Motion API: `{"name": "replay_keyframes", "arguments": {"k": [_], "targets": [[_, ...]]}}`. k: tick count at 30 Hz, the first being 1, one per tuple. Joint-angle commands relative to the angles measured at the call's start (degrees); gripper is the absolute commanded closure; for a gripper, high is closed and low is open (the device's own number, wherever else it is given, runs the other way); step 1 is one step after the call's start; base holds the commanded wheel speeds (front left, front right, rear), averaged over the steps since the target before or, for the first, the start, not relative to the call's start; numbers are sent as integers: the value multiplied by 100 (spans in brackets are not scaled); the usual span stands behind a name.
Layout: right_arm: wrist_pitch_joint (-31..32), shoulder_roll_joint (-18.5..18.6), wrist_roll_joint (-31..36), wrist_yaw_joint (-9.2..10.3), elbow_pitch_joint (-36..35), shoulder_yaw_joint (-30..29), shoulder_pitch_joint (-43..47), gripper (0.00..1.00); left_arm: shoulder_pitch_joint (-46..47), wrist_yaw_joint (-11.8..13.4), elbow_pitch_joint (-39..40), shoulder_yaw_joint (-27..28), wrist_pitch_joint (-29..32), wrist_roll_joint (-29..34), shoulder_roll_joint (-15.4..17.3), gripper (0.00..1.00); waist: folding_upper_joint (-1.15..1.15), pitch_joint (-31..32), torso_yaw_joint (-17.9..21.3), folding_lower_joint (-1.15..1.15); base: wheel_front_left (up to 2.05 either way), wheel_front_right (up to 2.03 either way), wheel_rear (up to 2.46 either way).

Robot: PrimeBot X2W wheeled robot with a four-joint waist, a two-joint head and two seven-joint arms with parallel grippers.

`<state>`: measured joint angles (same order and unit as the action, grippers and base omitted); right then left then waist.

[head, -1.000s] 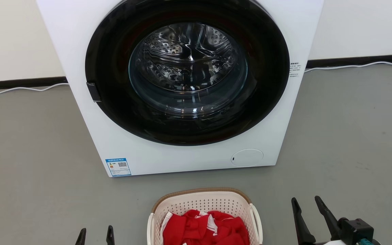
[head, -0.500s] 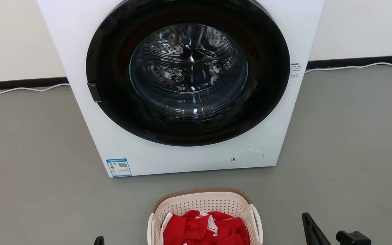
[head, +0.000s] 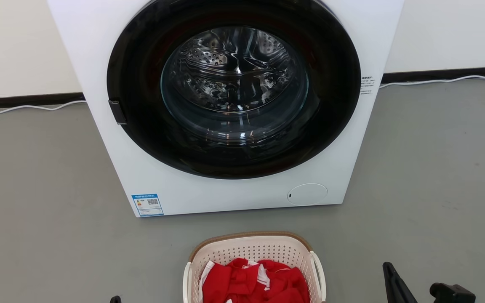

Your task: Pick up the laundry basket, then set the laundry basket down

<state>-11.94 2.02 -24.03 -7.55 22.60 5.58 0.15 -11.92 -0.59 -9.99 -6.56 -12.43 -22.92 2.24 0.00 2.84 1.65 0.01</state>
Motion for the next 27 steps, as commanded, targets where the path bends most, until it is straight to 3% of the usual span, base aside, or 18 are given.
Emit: {"name": "replay_keyframes", "arguments": {"k": [1,27], "targets": [[66,44,-197,1,-183,-57,-208,100,241,-72,106,78,30,-199,56,100,0,-5,-3,-1,0,0,0],[492,58,-1798,2,-345,-332,-312,100,620,-223,-20,310,427,-1879,105,100,0,-77,-42,-1,0,0,0]]}}
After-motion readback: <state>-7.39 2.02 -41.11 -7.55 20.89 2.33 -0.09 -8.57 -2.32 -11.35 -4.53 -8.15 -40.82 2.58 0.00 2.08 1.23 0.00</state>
